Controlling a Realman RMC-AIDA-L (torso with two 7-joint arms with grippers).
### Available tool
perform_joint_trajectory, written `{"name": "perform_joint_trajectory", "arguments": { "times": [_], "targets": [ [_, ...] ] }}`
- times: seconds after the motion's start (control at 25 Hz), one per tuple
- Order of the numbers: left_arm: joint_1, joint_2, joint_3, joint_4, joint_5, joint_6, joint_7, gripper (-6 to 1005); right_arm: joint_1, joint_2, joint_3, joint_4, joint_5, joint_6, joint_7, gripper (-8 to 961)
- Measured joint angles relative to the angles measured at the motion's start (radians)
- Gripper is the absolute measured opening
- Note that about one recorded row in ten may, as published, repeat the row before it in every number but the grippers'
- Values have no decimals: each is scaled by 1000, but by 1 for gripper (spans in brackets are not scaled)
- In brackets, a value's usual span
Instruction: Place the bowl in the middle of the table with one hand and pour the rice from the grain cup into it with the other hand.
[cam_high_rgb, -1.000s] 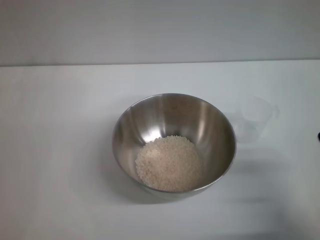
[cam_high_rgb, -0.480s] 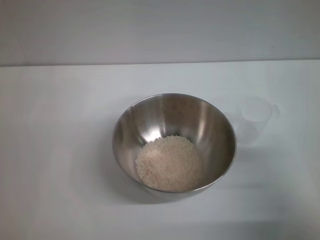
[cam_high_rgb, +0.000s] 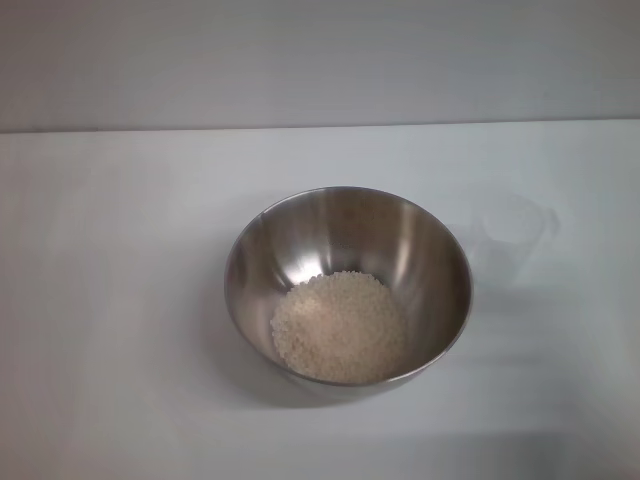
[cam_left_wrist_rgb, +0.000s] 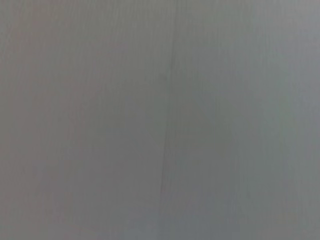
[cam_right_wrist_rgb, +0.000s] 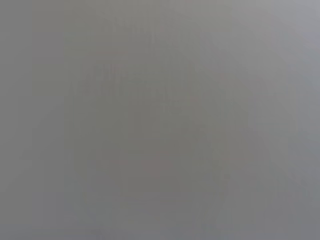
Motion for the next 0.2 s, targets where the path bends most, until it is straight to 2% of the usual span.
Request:
{"name": "perform_joint_trajectory", "arguments": {
  "times": [0.2],
  "targets": [
    [-3,-11,-3,3,-3,-10,40,843,0,0,20,-3,1,5,3,672]
  ]
}}
